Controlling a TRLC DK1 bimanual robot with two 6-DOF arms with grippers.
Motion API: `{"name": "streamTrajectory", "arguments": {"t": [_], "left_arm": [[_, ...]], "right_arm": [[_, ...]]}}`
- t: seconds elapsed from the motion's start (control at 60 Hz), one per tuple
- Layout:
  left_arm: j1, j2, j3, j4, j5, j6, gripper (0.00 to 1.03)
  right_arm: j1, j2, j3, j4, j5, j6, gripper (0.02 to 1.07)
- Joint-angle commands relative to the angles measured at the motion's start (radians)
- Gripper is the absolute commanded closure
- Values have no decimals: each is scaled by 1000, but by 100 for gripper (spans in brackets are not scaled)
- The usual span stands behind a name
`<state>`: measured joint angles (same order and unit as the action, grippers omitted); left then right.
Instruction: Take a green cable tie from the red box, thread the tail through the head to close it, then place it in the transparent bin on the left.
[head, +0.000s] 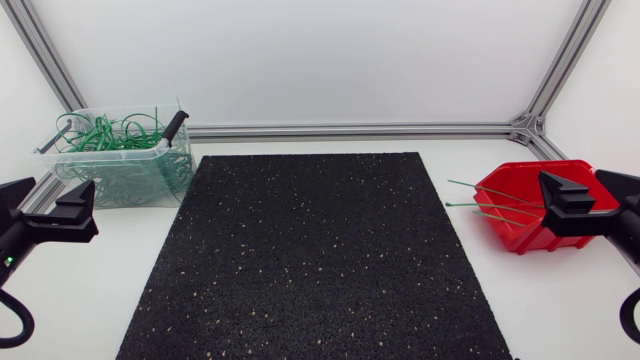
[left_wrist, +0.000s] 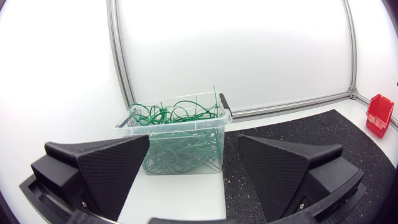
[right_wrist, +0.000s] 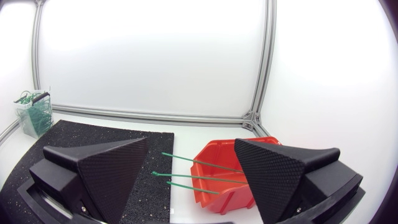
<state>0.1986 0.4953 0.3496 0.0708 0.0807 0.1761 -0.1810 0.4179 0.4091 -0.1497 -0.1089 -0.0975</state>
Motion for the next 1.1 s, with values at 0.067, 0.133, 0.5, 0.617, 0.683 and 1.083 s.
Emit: {"name": "streamTrajectory", "arguments": {"t": [0.067, 0.133, 0.5, 0.617, 0.683, 1.083], "left_arm": [[-32, -84, -67, -11, -5, -41, 4], [-44, -116, -89, -16, -11, -51, 4], [-122, -308, -221, -44, -46, -114, 4], [-146, -365, -260, -52, -57, -133, 4], [-159, -398, -283, -57, -63, -144, 4], [-199, -495, -350, -71, -81, -176, 4]], "right_arm": [[36, -79, -86, 36, 20, 23, 6], [49, -111, -116, 46, 28, 30, 6], [131, -302, -298, 111, 78, 72, 6], [156, -359, -353, 130, 94, 85, 6], [170, -392, -385, 141, 102, 92, 6], [181, -418, -409, 150, 109, 97, 6]]}}
